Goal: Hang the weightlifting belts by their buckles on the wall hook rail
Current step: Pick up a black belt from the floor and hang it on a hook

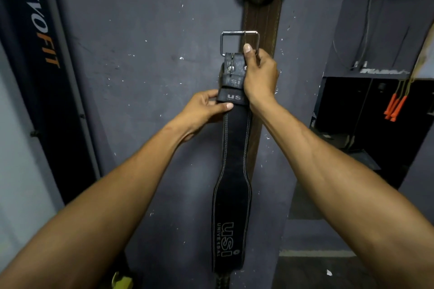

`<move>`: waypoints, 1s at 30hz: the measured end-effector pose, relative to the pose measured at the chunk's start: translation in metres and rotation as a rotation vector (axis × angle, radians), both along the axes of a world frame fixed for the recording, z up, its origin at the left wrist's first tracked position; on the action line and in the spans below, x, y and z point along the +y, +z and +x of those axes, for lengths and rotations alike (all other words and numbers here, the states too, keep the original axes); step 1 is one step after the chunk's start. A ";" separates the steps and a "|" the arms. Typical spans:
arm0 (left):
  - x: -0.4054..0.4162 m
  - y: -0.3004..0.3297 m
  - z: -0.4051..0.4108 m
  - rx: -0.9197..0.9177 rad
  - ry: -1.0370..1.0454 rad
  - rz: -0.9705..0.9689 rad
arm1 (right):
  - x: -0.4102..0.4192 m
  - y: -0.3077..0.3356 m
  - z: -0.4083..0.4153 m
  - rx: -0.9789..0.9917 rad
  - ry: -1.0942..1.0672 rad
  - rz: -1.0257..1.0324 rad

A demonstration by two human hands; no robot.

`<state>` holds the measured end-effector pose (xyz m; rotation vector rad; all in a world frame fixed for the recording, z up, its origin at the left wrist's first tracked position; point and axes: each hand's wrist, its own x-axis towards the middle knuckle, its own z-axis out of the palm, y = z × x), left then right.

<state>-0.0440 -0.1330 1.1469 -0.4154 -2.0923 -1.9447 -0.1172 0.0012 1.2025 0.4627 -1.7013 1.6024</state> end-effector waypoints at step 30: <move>0.021 -0.023 -0.011 0.196 0.121 0.218 | -0.011 -0.046 0.019 -0.262 0.416 -0.060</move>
